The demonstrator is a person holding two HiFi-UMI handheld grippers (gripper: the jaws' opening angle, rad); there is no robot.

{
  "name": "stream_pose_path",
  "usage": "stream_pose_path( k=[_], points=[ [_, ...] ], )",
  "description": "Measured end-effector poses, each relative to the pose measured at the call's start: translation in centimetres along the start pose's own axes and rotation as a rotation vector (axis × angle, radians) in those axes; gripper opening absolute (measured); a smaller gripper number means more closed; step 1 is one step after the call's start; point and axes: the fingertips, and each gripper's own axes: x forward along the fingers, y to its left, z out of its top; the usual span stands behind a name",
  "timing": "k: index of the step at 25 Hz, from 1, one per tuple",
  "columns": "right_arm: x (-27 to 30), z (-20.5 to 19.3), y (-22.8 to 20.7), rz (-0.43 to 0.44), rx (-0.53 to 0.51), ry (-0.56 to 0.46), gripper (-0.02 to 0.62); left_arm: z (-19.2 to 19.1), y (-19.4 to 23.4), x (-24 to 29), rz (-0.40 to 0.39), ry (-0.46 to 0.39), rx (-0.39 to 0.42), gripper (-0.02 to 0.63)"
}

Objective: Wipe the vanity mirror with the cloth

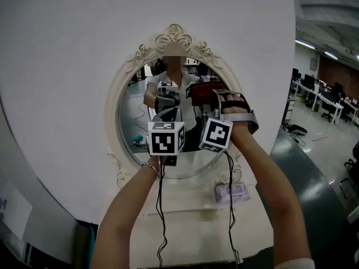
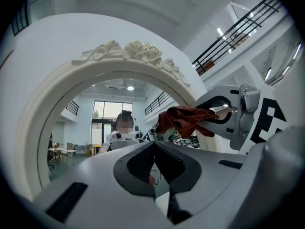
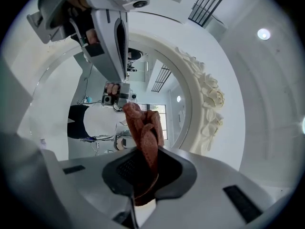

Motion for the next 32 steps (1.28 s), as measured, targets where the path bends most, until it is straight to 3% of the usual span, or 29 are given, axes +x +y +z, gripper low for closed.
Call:
stream_pose_path(
  k=[15, 32],
  points=[
    [-2.2, -1.3, 10.3, 0.143, 0.036, 0.025, 0.058, -8.6, -2.7, 0.1, -0.042, 0.117, -0.054, 0.011],
    [-4.5, -1.6, 19.5, 0.274, 0.081, 0.025, 0.058, -16.6, -3.5, -0.7, -0.029, 0.247, -0.097, 0.011]
  ],
)
